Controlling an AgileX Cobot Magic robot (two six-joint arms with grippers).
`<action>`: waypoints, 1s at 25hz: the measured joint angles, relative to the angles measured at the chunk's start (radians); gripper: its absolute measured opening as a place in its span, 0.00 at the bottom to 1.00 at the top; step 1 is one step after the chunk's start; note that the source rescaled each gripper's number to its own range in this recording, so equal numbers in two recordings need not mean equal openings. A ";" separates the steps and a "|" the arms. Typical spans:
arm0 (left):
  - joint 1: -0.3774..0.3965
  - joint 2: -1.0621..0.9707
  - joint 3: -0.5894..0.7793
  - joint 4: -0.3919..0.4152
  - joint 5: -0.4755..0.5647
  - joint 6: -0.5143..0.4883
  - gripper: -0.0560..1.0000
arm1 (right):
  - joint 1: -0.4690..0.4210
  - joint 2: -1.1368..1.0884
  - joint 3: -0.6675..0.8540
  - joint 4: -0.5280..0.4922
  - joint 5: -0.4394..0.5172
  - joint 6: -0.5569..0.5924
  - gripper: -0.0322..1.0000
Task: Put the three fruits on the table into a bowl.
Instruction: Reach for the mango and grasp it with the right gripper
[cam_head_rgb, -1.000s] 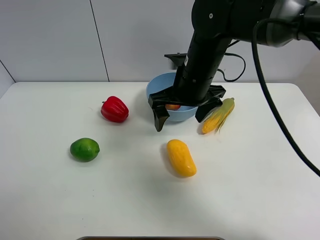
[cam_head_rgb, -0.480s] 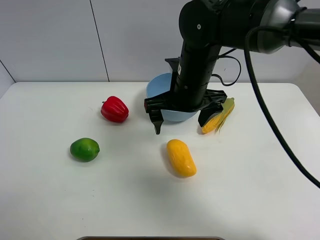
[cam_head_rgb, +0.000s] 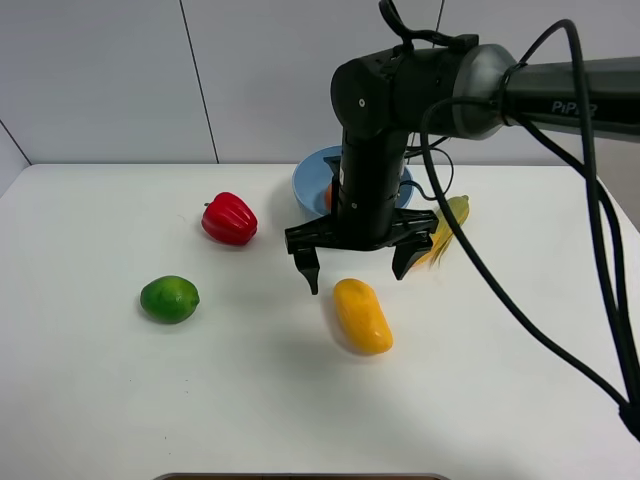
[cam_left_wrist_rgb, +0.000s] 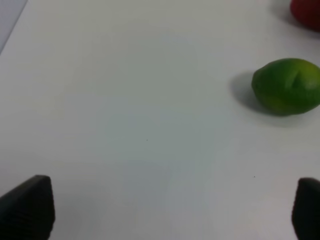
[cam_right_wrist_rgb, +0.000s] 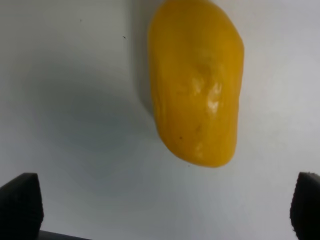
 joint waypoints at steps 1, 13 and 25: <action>0.000 0.000 0.000 0.000 0.000 0.000 0.80 | 0.000 0.009 0.000 0.000 0.000 0.000 1.00; 0.000 0.000 0.000 0.000 0.000 0.000 0.80 | 0.000 0.098 0.000 -0.019 0.000 0.001 1.00; 0.000 0.000 0.000 0.000 0.000 0.000 0.80 | 0.000 0.188 0.000 -0.027 -0.042 0.001 1.00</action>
